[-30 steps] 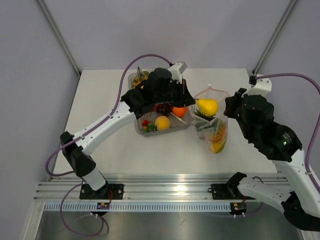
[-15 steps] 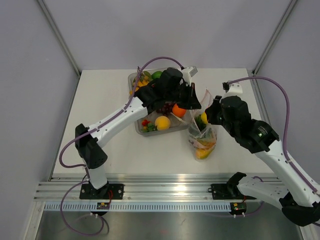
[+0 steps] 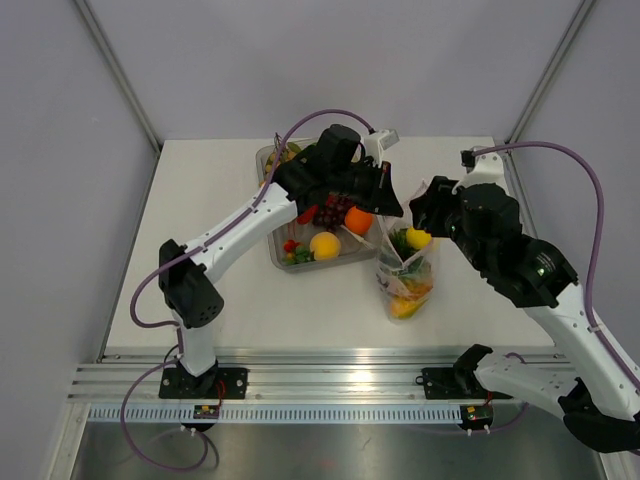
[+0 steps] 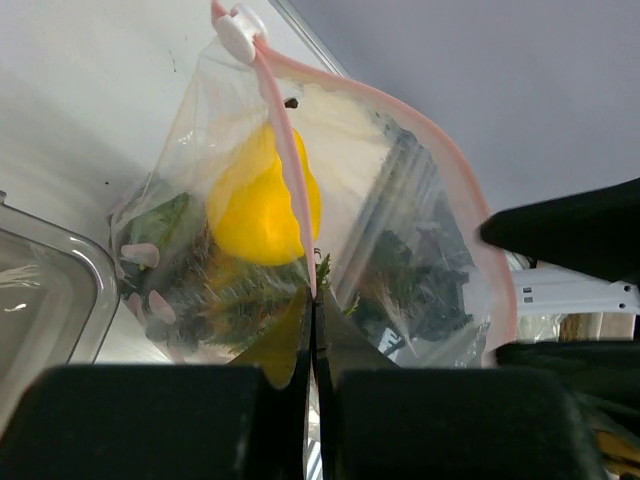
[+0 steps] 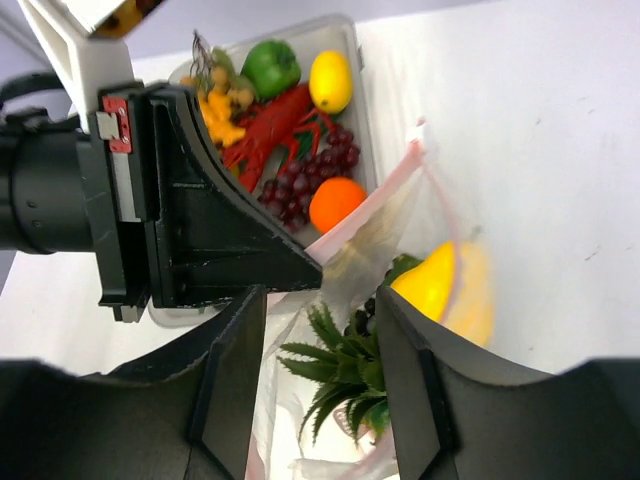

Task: Place the food in the zip-top bag and seal the zipper
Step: Adjust the zipper food storage bag at the center of the board.

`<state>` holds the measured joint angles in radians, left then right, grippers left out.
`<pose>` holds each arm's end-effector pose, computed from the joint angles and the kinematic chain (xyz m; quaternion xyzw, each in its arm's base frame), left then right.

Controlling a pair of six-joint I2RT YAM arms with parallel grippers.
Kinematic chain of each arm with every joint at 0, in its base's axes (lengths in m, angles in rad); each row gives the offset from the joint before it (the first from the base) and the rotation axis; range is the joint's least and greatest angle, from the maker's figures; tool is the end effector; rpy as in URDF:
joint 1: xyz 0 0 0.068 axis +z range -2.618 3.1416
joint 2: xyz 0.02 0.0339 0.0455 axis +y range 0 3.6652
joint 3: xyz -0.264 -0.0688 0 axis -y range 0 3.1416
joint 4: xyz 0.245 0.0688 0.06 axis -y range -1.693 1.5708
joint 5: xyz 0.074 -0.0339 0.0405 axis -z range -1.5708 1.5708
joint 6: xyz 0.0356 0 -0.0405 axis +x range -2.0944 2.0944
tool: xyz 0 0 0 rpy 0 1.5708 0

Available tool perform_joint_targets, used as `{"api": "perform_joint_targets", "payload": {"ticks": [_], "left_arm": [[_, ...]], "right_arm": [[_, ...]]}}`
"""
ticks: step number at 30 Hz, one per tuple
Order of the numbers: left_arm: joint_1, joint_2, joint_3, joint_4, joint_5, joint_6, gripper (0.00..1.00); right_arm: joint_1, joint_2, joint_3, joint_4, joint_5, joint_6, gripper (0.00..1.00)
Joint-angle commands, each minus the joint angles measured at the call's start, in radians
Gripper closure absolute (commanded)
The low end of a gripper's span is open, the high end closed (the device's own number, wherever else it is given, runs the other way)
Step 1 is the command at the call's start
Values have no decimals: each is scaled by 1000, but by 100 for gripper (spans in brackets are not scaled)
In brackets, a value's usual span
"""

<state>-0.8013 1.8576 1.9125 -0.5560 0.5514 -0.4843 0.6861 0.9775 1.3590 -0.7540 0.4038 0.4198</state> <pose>0.2841 -0.3200 0.3900 0.2677 0.7956 -0.4815 0.2522 0.1457 0.1012 0.4404 0.0047 0.8169 0.1492 0.5571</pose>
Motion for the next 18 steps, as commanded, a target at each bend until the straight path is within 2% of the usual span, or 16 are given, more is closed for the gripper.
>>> {"api": "perform_joint_targets", "payload": {"ticks": [1, 7, 12, 18], "left_arm": [[27, 21, 66, 28, 117, 42, 100], [45, 77, 157, -31, 139, 102, 100], [86, 129, 259, -159, 147, 246, 100], [128, 121, 272, -269, 165, 421, 100]], "right_arm": [[-5, -23, 60, -36, 130, -41, 45], [-61, -5, 71, -97, 221, -41, 43], [-209, 26, 94, -108, 95, -84, 42], [-362, 93, 95, -42, -118, -102, 40]]}}
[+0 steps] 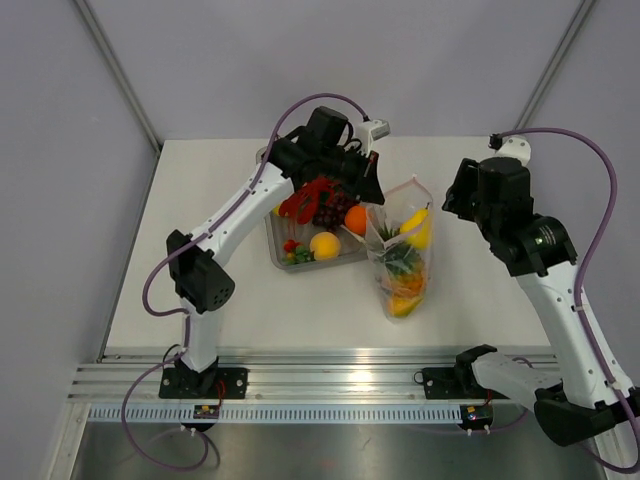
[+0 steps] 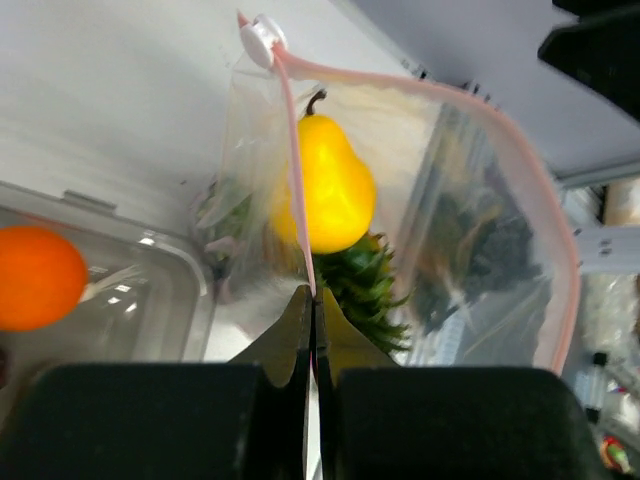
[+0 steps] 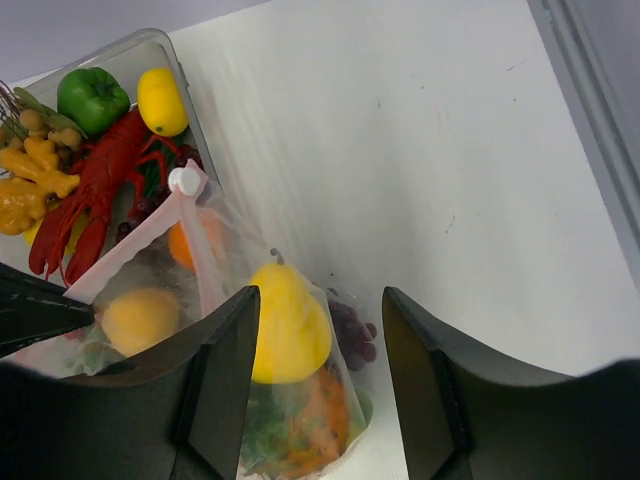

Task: Place the food in the zip-top bag and seal the zipper
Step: Adjust the zipper food storage bag at the center of the board.

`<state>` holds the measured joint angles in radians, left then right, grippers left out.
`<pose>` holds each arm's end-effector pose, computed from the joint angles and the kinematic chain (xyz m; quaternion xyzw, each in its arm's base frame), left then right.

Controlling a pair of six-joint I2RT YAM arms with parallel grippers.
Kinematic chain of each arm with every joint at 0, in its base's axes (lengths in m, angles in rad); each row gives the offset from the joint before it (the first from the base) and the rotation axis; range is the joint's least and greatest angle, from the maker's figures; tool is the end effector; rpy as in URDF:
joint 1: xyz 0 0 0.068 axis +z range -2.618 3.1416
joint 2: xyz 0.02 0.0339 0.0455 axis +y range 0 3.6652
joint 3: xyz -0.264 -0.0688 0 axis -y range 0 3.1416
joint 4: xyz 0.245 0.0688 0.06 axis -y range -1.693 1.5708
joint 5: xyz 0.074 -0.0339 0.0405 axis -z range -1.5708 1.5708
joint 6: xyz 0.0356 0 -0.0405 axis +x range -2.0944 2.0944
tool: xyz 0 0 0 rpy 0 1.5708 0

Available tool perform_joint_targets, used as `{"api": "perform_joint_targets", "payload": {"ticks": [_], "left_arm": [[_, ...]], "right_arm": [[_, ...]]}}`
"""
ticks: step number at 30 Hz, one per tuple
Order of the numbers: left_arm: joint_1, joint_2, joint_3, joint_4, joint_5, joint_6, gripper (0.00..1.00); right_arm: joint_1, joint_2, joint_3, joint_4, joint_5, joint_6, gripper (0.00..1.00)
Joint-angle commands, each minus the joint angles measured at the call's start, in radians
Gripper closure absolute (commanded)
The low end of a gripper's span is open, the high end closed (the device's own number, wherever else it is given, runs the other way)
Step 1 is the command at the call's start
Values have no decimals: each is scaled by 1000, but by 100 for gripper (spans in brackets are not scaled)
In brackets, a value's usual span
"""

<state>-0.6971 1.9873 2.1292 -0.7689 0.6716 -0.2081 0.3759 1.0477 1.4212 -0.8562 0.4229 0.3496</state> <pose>0.3257 -0.3016 0.3892 0.3489 0.7797 -0.4516 0.2576 0.1808 0.0557 0.4380 0.0976 0.8379 0.0117 0.5369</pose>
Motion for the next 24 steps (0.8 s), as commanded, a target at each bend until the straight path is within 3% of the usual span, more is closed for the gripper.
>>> {"api": "perform_joint_targets", "payload": {"ticks": [1, 2, 9, 12, 14, 21, 24], "left_arm": [[24, -8, 55, -69, 39, 165, 100], [24, -11, 55, -95, 42, 186, 100], [28, -42, 49, -158, 26, 383, 100], [36, -65, 43, -158, 31, 427, 100], [39, -80, 46, -155, 36, 446, 100], [80, -114, 69, -150, 121, 499, 100], [91, -123, 75, -145, 155, 510, 100]], "right_arm": [[-72, 26, 27, 78, -176, -34, 40], [-106, 37, 24, 97, -218, -38, 40], [-441, 149, -7, 270, -913, -110, 40], [-460, 213, -1, 324, -1110, -162, 37], [-459, 271, 4, 374, -1252, -198, 41], [-459, 339, -65, 592, -1381, -256, 40], [-460, 379, -48, 605, -1447, -294, 38]]}}
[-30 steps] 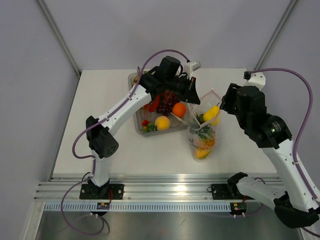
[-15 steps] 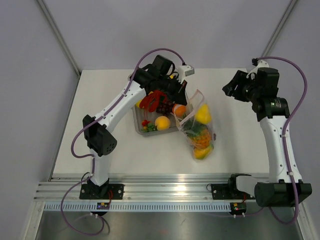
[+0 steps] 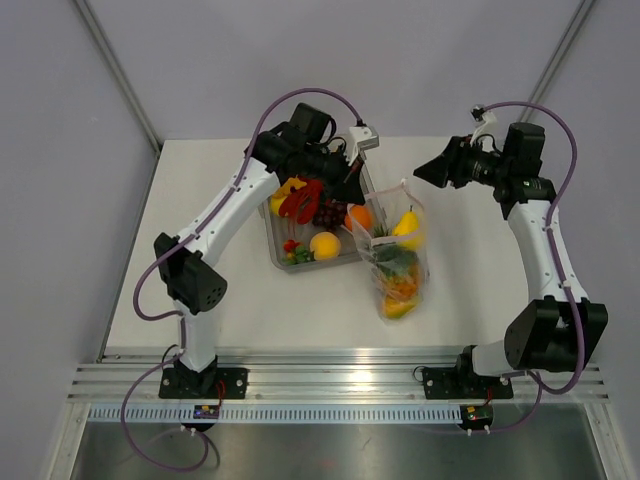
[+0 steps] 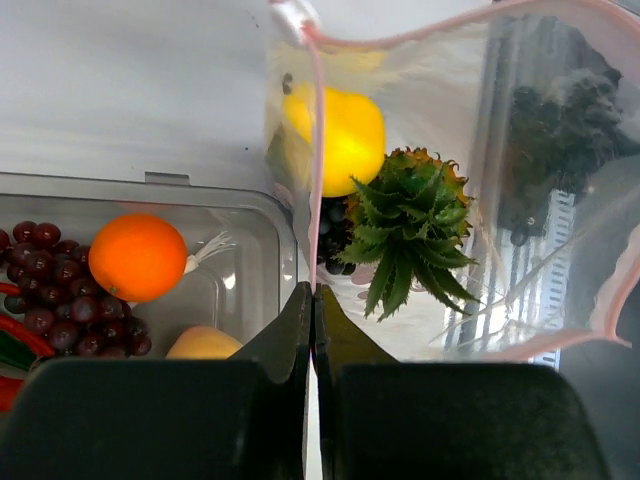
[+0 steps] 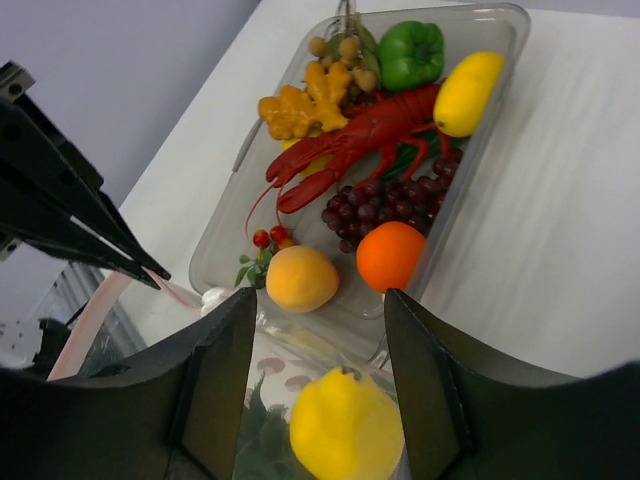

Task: Place the food in the zip-top bag and seal the zipper
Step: Adjust the zipper food storage bag at the center of the board.

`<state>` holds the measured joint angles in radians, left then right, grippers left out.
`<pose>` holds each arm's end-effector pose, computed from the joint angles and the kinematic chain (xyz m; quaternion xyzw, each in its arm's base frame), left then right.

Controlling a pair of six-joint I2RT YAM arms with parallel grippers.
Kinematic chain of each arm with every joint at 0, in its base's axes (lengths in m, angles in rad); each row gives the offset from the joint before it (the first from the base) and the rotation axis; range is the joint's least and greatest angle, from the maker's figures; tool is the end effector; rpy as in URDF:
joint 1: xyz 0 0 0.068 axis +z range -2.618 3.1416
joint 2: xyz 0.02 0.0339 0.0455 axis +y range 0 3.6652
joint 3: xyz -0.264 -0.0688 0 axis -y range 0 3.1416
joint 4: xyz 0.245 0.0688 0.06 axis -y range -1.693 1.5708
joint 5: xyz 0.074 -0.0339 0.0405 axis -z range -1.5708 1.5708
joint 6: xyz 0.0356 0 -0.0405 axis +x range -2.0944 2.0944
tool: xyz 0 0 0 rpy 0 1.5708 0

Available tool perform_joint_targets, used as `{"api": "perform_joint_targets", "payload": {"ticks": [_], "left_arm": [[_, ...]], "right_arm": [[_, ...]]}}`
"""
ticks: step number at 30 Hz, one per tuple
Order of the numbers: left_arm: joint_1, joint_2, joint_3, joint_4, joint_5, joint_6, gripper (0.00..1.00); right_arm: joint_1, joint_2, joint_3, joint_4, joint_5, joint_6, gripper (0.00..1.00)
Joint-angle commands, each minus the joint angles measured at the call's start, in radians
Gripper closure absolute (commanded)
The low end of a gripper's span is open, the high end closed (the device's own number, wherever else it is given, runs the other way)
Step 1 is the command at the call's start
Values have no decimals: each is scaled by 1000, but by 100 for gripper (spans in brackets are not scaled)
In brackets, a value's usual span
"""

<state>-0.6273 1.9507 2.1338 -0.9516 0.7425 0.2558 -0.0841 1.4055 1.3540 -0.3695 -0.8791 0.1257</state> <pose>0.3259 -0.2660 0.3926 0.4947 0.7151 -0.3954 0.2959 0.3138 0.0011 0.3817 -0.1506 0.7795 0.3673 0.4845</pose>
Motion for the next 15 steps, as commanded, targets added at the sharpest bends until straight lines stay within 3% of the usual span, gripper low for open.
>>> {"api": "perform_joint_targets", "payload": {"ticks": [1, 5, 15], "left_arm": [[24, -84, 77, 39, 95, 43, 100], [28, -50, 138, 33, 97, 22, 100], [37, -1, 176, 68, 104, -18, 100]], "right_arm": [[0, 50, 28, 110, -176, -80, 38], [3, 82, 45, 52, -283, -115, 37], [35, -63, -93, 12, -199, -215, 36]]}}
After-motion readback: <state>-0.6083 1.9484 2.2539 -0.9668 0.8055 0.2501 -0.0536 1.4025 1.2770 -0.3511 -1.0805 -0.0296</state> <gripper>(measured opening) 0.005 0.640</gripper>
